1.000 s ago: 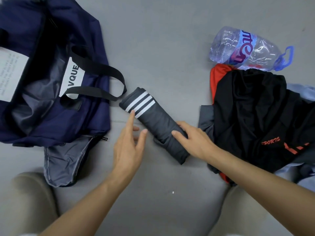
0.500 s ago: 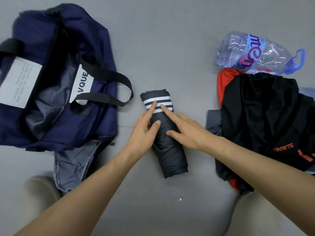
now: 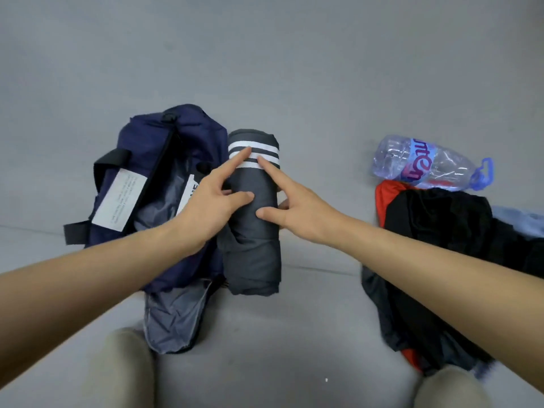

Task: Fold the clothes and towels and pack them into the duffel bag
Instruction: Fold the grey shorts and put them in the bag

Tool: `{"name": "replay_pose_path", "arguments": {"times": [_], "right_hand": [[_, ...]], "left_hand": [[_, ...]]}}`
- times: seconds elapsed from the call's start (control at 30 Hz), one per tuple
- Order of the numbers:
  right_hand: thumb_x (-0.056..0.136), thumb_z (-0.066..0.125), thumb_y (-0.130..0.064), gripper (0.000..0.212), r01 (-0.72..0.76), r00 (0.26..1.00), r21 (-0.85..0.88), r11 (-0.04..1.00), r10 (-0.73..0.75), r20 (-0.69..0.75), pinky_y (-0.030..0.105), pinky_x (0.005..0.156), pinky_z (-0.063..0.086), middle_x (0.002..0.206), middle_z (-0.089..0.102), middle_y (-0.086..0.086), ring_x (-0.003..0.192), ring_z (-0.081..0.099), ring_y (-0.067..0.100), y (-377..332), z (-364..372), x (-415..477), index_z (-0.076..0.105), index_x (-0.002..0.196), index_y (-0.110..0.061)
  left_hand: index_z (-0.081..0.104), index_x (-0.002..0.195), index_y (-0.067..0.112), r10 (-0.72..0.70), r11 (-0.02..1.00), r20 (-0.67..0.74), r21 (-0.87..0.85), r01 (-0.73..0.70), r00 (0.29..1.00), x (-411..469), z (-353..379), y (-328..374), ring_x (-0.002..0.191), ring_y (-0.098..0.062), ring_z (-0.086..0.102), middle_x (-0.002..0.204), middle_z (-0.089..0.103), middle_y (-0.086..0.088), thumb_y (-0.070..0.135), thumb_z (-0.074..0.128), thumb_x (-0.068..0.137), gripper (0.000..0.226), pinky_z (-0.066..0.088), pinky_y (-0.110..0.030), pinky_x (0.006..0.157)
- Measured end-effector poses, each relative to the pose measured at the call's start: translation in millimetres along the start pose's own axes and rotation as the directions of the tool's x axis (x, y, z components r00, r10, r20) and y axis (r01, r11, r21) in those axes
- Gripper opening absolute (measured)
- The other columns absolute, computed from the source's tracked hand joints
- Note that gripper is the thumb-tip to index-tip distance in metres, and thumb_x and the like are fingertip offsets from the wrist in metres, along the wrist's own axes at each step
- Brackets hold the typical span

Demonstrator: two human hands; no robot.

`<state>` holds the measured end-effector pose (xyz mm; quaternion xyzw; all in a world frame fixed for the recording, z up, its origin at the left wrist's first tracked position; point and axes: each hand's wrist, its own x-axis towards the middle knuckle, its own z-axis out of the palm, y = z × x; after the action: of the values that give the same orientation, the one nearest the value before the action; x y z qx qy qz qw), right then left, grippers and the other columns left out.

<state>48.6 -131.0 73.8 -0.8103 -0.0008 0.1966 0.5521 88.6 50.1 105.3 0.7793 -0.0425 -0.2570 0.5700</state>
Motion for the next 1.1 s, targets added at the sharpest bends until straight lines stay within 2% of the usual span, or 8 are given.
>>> {"name": "replay_pose_path", "arguments": {"times": [0.07,0.17,0.37,0.47,0.57,0.7,0.9,1.1], "right_hand": [[0.094,0.066,-0.024,0.084,0.052,0.998,-0.017,0.998,-0.052,0.024,0.022,0.083,0.052,0.139,0.049,-0.013,0.072,0.058,0.006,-38,0,18,0.014,0.153,-0.054],[0.094,0.066,-0.023,0.082,0.121,0.989,0.076,0.99,-0.127,0.079,0.03,0.105,0.047,0.15,0.041,-0.019,0.116,0.059,0.001,-78,14,48,0.018,0.153,-0.054],[0.095,0.064,-0.01,0.074,0.114,0.983,0.334,0.935,-0.155,0.096,0.036,0.108,0.047,0.148,0.049,-0.016,0.128,0.054,0.002,-83,81,106,0.034,0.148,-0.053],[0.096,0.061,-0.003,0.073,0.094,0.993,0.38,0.92,-0.114,0.031,0.032,0.104,0.05,0.141,0.055,-0.017,0.121,0.059,0.001,-71,116,129,0.037,0.15,-0.046],[0.096,0.06,-0.001,0.072,0.076,0.997,0.412,0.908,-0.076,-0.017,0.031,0.107,0.047,0.141,0.055,-0.017,0.124,0.056,-0.001,-58,142,142,0.037,0.15,-0.042],[0.096,0.062,-0.006,0.064,0.073,0.995,0.378,0.923,-0.04,-0.094,0.034,0.112,0.042,0.142,0.055,-0.018,0.128,0.053,-0.001,-44,154,154,0.047,0.143,-0.047],[0.098,0.059,-0.008,0.056,-0.004,0.994,0.357,0.934,0.043,-0.102,0.03,0.113,0.041,0.14,0.055,-0.019,0.127,0.052,-0.005,-26,158,160,0.051,0.141,-0.042],[0.092,0.069,-0.013,0.062,-0.056,0.996,0.358,0.932,0.078,-0.047,0.012,0.099,0.046,0.129,0.06,-0.023,0.112,0.058,-0.011,-23,166,162,0.049,0.142,-0.042]], "left_hand": [[0.052,0.14,0.045,0.03,0.999,-0.046,-0.039,-0.032,0.998,-3,-32,21,0.076,-0.002,0.063,0.109,0.072,0.005,-0.004,0.059,0.091,0.07,0.05,-0.017,0.075],[0.054,0.14,0.043,0.062,0.99,-0.158,-0.115,-0.08,0.986,-7,-77,29,0.116,-0.01,0.064,0.133,0.063,0.01,-0.008,0.056,0.089,0.071,0.053,-0.034,0.097],[0.053,0.141,0.039,0.043,0.965,-0.234,-0.242,-0.101,0.971,4,-137,-18,0.116,-0.002,0.063,0.113,0.067,0.033,-0.011,0.051,0.093,0.069,0.054,-0.026,0.092],[0.052,0.142,0.039,0.081,0.99,-0.274,-0.092,-0.11,0.958,13,-159,-50,0.103,0.009,0.062,0.114,0.065,0.037,-0.003,0.056,0.096,0.063,0.05,-0.015,0.089],[0.056,0.139,0.04,0.215,0.957,-0.331,0.259,-0.13,0.919,17,-172,-88,0.125,0.008,0.05,0.137,0.056,0.024,0.008,0.053,0.1,0.051,0.042,-0.019,0.105],[0.066,0.128,0.037,0.386,0.601,-0.273,0.799,-0.015,0.881,14,-195,-144,0.138,-0.032,0.043,0.148,0.051,-0.008,0.013,0.044,0.096,0.046,0.038,-0.044,0.11],[0.07,0.12,0.045,0.141,0.354,-0.243,0.918,0.18,0.96,15,-206,-167,0.147,-0.042,0.023,0.167,0.012,-0.009,0.039,0.072,0.084,0.036,0.032,-0.056,0.113],[0.051,0.142,0.038,0.212,0.445,-0.368,0.861,0.246,0.905,13,-205,-155,0.101,-0.038,0.051,0.166,0.011,-0.007,0.002,0.059,0.081,0.072,0.052,-0.043,0.072]]}}
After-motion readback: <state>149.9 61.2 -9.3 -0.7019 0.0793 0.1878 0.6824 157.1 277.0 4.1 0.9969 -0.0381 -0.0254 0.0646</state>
